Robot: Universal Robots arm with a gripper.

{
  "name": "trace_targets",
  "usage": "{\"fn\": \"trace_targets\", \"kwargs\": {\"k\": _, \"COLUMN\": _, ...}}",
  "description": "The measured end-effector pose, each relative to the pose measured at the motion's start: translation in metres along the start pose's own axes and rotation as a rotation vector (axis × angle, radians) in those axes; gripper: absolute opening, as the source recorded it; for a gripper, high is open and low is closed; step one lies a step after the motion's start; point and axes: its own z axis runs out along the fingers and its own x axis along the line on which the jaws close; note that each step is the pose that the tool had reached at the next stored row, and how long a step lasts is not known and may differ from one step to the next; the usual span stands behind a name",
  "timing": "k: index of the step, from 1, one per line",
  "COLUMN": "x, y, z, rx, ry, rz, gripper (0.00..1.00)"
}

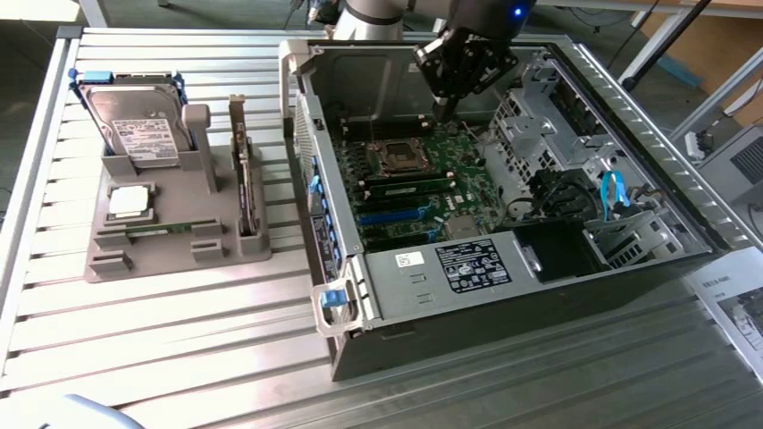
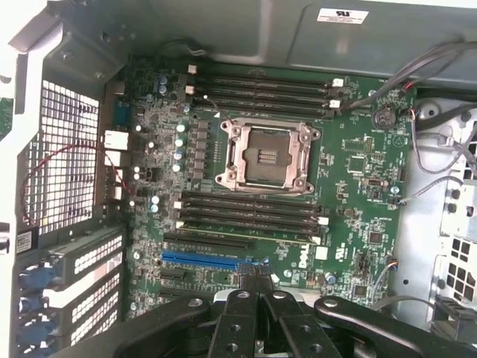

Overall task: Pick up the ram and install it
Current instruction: 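Press down the ram until it locks into place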

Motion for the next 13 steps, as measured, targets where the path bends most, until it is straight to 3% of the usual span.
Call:
{"fn": "trace_targets", "kwargs": {"k": 7, "x": 0.0015, "y": 0.0002, "z": 0.0001, "rx": -0.0075, "ry": -0.0186, "rz": 0.000, "gripper": 0.10}}
{"fn": "trace_targets", "kwargs": {"k": 13, "x": 0.0015, "y": 0.0002, "z": 0.0001, "rx": -0.0078, "ry": -0.0198, "rz": 0.000, "gripper": 0.10}}
